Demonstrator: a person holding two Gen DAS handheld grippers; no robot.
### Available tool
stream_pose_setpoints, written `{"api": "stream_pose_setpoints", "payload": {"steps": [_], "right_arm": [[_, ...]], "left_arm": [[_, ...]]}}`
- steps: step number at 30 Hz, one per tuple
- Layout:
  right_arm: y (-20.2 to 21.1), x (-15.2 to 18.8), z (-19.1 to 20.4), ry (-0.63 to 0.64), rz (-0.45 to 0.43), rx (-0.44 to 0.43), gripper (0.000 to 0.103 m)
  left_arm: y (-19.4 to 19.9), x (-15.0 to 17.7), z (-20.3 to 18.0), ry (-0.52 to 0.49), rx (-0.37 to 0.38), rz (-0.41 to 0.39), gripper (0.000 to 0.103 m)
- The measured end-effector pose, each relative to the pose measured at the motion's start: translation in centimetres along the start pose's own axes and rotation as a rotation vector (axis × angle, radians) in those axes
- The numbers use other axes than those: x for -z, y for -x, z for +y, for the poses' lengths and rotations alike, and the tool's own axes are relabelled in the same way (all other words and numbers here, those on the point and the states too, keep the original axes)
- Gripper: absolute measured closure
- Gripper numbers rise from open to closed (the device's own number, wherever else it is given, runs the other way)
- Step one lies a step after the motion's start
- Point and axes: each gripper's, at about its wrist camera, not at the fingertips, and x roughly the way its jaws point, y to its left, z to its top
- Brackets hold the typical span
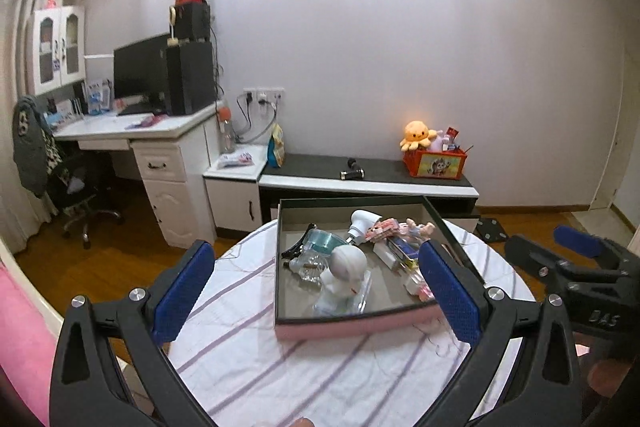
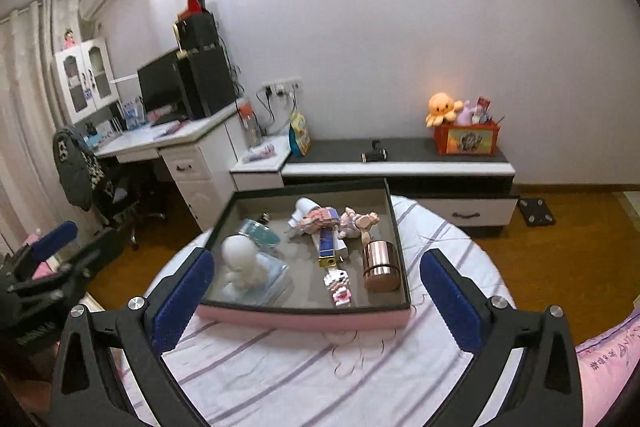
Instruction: Organize rigid objects
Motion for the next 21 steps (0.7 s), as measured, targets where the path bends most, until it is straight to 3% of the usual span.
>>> {"api": "stream_pose_setpoints", "payload": {"steps": [11,21], "right_arm": [[10.9,2.5,1.9,0.018,-0.149,0.043,0.000],[15.9,4.7,2.5,0.019,-0.191,0.062,0.000]], "left_arm": [[10.7,3.5,-1.1,-0.002,-0.062,-0.088,0.000],[15.0,6.1,-1.2,0.005,-0.068,-0.100,0.000]]}}
